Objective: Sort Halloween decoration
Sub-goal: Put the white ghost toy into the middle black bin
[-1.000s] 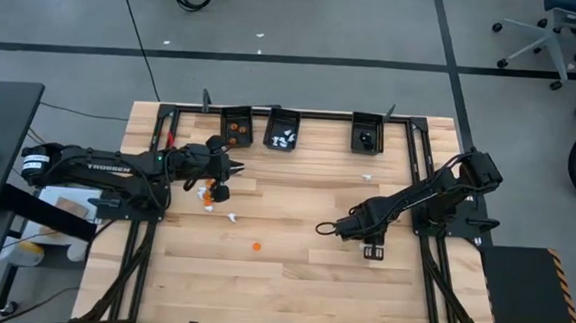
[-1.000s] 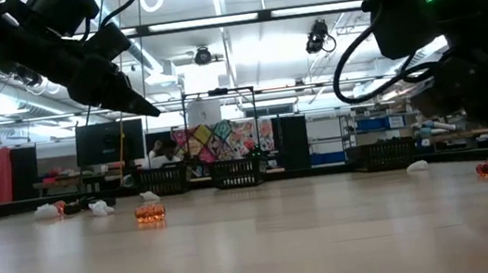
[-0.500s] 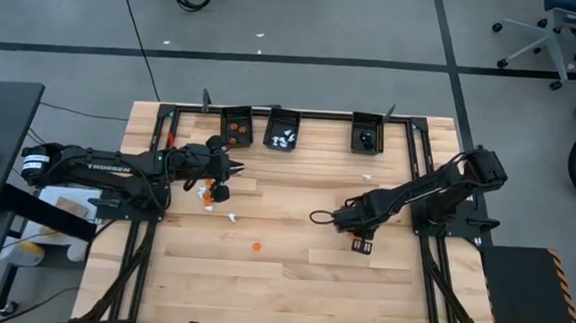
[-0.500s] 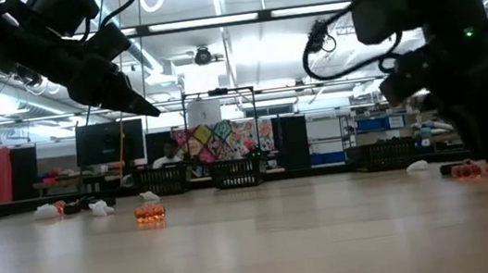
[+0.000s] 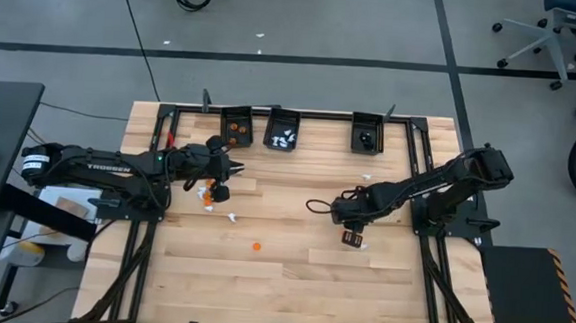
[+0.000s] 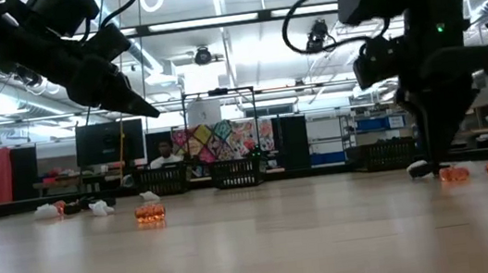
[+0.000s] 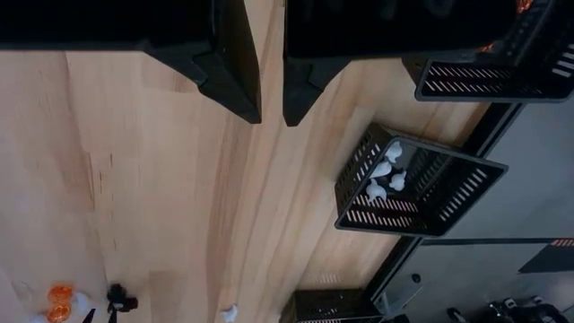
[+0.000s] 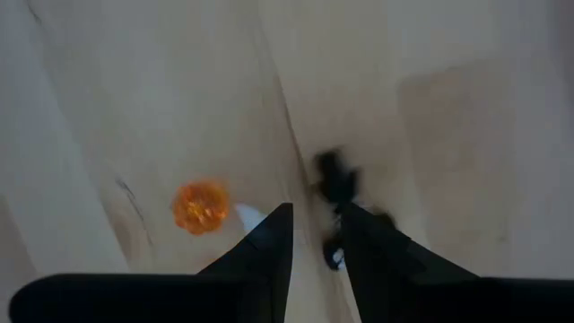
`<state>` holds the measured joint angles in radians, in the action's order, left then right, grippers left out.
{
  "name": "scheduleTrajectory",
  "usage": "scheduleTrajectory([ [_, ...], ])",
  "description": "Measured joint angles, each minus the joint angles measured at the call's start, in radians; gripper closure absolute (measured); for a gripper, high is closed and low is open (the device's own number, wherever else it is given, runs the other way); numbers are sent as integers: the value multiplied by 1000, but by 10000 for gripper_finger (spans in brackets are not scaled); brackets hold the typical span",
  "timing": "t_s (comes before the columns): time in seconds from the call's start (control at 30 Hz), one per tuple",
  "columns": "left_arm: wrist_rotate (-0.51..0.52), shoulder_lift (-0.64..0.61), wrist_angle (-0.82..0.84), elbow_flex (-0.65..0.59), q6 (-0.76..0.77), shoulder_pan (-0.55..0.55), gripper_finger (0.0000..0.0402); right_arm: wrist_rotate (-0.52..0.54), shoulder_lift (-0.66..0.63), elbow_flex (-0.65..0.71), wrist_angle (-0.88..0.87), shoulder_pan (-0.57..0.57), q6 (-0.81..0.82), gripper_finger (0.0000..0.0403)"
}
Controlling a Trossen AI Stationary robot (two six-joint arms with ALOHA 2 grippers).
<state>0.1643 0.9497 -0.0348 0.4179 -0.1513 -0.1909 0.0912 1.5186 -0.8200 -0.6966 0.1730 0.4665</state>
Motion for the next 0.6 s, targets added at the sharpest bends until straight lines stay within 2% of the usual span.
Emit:
scheduleTrajectory([
  [0.13, 0, 0, 1, 0, 0, 0, 374, 58, -76, 4, 49, 33, 1, 301],
  [0.27, 0, 0, 6, 0, 3, 1, 374, 129, -149, 89, 168, 85, 47, 301],
  [0.5, 0, 0, -1, 0, 5, 1, 374, -33, -191, 210, 195, 103, 174, 276],
  [0.6, 0, 0, -7, 0, 6, 1, 374, -38, -191, 211, 202, 103, 165, 245],
])
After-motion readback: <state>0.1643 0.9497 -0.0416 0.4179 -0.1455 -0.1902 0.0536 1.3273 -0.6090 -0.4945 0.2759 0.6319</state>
